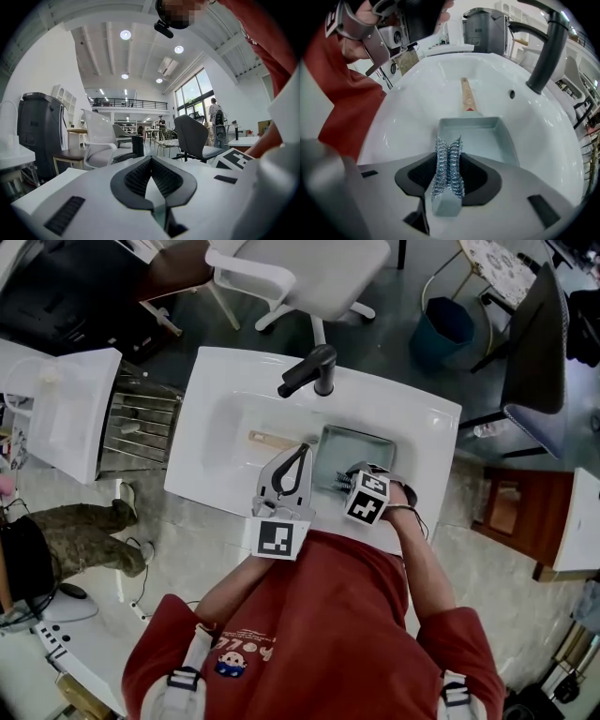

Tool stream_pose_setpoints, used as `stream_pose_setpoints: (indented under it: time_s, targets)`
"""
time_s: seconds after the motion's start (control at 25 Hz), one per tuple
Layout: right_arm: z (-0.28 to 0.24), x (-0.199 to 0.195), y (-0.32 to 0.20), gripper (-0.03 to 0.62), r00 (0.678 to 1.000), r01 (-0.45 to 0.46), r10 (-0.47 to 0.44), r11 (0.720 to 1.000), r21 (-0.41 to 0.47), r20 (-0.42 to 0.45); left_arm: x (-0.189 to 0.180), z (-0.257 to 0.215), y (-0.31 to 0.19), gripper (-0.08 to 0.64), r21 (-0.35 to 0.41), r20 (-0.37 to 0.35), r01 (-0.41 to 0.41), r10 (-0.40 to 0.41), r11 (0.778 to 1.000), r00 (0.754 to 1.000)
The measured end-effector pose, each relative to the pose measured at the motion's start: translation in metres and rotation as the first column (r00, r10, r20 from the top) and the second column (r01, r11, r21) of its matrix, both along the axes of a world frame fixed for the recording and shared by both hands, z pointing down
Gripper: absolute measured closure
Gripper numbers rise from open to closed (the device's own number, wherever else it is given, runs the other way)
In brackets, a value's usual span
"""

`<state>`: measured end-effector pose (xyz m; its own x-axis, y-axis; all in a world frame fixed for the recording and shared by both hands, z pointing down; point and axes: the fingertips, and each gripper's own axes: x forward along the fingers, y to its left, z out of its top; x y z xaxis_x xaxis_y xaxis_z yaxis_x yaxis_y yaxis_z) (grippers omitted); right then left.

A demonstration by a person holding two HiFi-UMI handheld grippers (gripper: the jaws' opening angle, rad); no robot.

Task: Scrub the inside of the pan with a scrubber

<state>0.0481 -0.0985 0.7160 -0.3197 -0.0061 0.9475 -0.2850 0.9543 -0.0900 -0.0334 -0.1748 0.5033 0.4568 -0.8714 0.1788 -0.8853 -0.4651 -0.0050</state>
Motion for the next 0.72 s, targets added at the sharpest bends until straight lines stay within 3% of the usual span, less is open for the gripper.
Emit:
stream_pose_setpoints:
  time_s: [0.36,0.72]
  targets:
    - [0.012,-0.007,0.001,0.426,1.0,0.002,-0.002,0.999,-0.042,0.011,-0.004,0.007,0.005,0.546,-0.022,-0.001,0.007,-0.007,1.0,1.0]
    - [0.013,-0.008,-0.004,0.426,1.0,-0.006,0.006,1.0,-0.027,0.007,-0.001,0.009,0.006,0.546,-0.028,-0.011,-0.001,0.001,1.0,1.0]
